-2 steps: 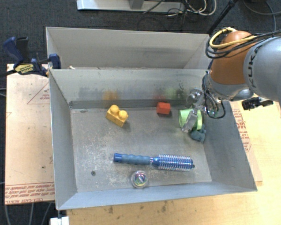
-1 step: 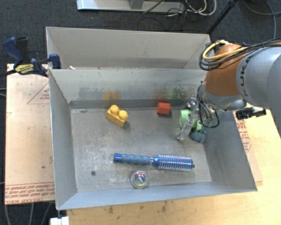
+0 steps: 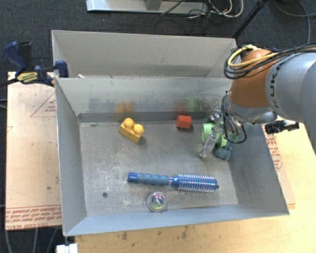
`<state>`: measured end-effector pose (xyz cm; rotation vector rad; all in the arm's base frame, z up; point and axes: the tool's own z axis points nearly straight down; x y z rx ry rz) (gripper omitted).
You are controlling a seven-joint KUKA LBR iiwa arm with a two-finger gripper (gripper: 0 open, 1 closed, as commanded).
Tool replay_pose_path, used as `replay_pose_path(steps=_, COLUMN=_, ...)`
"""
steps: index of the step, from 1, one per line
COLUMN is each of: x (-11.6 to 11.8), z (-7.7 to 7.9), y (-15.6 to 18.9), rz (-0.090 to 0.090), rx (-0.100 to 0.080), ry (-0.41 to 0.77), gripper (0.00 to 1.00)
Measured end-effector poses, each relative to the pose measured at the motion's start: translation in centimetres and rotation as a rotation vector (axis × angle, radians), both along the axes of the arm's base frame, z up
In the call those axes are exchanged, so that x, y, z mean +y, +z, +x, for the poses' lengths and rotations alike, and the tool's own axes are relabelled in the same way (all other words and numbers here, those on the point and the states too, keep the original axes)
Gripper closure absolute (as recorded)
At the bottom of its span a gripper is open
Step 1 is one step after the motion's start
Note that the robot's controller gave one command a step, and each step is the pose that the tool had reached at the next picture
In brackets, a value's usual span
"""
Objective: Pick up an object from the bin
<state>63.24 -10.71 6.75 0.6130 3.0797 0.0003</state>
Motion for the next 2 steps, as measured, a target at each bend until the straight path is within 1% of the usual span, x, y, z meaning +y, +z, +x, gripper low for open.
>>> replay_pose_path(steps=1, x=0.0, z=0.0, y=0.0, rz=0.0, rx=0.0, ry=0.001, gripper=1.0)
replay_pose_path(steps=2, x=0.0, z=0.3, y=9.5, rz=-0.001, rx=-0.01, ry=0.003, gripper=1.0)
